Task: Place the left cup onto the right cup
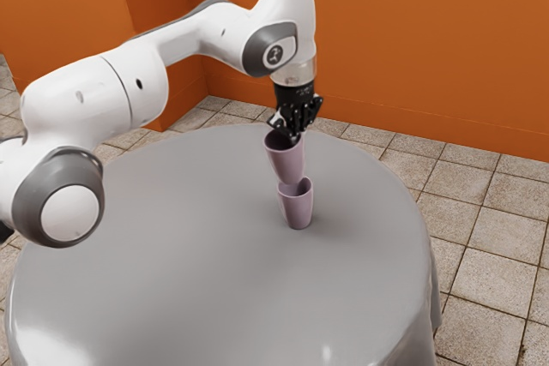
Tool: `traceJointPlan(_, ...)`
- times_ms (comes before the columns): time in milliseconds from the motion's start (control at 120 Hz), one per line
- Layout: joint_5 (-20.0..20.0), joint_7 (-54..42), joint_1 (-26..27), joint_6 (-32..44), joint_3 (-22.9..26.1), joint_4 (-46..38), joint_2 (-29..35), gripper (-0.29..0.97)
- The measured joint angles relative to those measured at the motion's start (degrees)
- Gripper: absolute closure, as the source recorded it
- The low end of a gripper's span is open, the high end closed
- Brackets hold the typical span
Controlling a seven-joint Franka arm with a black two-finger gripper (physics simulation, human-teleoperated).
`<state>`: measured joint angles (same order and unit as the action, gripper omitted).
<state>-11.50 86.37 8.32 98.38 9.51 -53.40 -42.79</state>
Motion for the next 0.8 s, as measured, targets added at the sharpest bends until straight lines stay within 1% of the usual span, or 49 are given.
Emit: traceJointPlan(800,0.1,0.9,-0.4,2.5,-0.2,0.5,-3.8,0.79)
